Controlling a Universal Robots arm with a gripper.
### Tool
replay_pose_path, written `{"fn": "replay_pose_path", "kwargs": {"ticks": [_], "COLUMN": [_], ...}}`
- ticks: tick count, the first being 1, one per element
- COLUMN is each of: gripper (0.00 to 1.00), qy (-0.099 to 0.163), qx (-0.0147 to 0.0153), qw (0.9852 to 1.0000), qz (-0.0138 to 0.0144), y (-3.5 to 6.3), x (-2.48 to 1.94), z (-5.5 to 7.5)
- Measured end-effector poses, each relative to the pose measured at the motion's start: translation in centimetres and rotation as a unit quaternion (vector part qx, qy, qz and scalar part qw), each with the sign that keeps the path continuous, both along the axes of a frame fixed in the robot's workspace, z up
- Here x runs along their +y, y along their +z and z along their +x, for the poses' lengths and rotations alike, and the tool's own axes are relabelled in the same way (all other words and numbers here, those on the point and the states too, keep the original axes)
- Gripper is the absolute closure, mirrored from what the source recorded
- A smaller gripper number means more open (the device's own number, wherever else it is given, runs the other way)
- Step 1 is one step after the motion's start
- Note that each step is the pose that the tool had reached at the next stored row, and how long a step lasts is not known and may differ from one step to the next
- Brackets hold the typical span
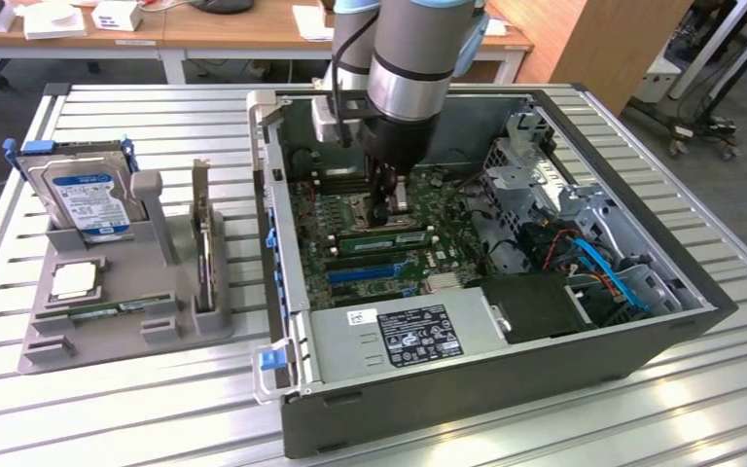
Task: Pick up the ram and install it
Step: 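Press down the ram until it locks into place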
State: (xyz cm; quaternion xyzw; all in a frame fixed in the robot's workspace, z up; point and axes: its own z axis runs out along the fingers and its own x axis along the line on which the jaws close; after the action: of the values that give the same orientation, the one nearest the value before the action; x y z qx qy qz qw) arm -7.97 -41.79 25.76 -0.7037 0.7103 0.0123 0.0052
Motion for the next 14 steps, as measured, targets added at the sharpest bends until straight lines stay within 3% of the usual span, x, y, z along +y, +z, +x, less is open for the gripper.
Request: {"fn": "replay_pose_path", "kwargs": {"ticks": [14], "gripper": [0.91], "qy": [0.0], "qx": [-0.0033], "qw": [1.0], "qz": [0.0], "y": [-0.01], "x": [0.0], "z": [-2.7]}}
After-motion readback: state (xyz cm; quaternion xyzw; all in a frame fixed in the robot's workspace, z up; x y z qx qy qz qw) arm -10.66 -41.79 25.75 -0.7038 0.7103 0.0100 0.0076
